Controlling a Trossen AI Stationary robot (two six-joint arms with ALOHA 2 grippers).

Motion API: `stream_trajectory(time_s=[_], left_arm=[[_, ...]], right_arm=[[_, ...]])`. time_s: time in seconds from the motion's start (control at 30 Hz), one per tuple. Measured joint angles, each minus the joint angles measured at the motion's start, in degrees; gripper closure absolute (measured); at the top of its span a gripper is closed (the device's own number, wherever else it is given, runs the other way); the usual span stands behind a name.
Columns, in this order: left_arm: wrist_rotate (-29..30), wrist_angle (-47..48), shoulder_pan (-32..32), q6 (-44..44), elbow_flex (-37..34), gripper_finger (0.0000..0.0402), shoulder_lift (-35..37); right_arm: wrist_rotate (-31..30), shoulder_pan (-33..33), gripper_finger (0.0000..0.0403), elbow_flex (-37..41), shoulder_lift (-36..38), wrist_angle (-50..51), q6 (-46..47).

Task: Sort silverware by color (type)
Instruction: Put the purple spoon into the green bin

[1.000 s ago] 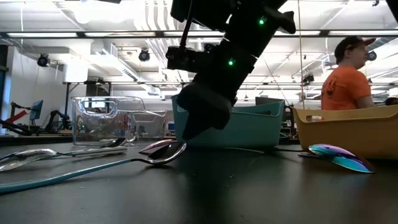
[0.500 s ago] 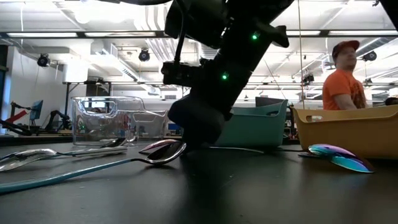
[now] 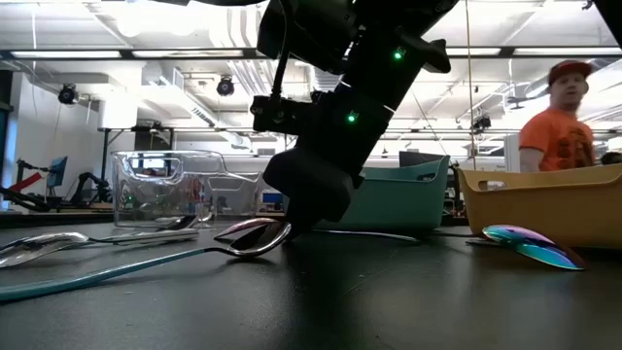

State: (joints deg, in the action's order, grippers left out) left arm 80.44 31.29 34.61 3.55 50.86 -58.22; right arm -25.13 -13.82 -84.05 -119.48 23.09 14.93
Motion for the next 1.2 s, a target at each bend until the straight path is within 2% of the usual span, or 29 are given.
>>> stream_trajectory(time_s=[0.2, 0.27, 0.47, 0.73, 0.83, 0.97, 1.03, 1.2], left_arm=[[-1.61, -0.01, 0.0, 0.48, -0.01, 0.0206, 0.0], [-5.01, 0.0, 0.0, 0.49, -0.01, 0.0206, 0.0], [-20.11, -0.8, 0.0, -1.83, -0.48, 0.0206, 0.0], [-22.49, -18.68, 0.0, -17.51, -6.41, 0.0206, 0.88], [-29.65, -25.05, -0.01, -22.19, -8.03, 0.0206, 2.49], [-44.01, -35.94, -0.33, -28.58, -10.96, 0.0206, 4.83], [-48.89, -41.35, -0.5, -31.48, -12.42, 0.0206, 5.52], [-53.28, -50.92, -1.21, -35.33, -15.37, 0.0206, 5.91]], right_arm=[[0.93, -0.08, 0.0387, 0.11, 1.34, 1.06, 0.01], [1.99, -0.15, 0.0387, 0.13, 2.58, 1.07, 0.01], [7.53, -0.28, 0.0388, 0.13, 8.85, 0.7, -0.18], [7.77, -2.72, 0.0389, 0.55, 19.07, 0.18, -4.88], [7.72, -4.04, 0.0389, 1.82, 22.69, -0.82, -7.34], [7.84, -6.17, 0.039, 6.6, 28.2, -11.21, -12.75], [9.34, -6.83, 0.039, 10.06, 30.74, -18.18, -15.88], [16.65, -6.95, 0.039, 18.8, 34.09, -40.46, -23.2]])
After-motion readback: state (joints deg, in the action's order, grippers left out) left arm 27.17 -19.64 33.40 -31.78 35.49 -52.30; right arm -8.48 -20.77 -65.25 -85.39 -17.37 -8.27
